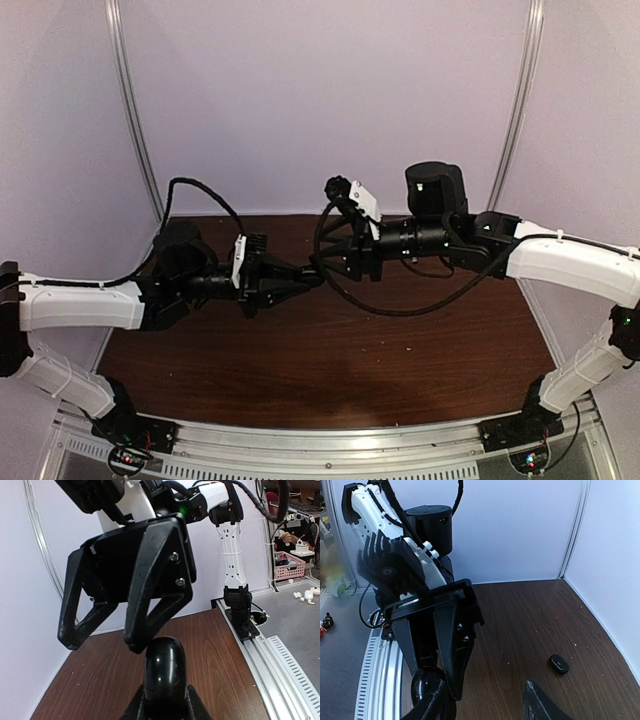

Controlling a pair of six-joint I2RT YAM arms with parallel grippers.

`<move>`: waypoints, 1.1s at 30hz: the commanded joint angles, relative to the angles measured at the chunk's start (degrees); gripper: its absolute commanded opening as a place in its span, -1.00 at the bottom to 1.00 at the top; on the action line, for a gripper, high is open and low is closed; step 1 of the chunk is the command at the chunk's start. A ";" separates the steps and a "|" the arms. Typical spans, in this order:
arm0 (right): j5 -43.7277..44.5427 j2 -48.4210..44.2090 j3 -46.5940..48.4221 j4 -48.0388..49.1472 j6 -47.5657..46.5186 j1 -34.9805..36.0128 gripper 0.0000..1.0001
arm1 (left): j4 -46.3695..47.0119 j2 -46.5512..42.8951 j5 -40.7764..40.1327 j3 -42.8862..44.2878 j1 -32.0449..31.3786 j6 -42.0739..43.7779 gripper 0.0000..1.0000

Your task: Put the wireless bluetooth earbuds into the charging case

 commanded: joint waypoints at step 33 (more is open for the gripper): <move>32.70 -5.04 -12.86 12.32 -21.53 4.67 0.45 | -2.55 14.90 5.30 14.28 7.60 -38.21 -1.00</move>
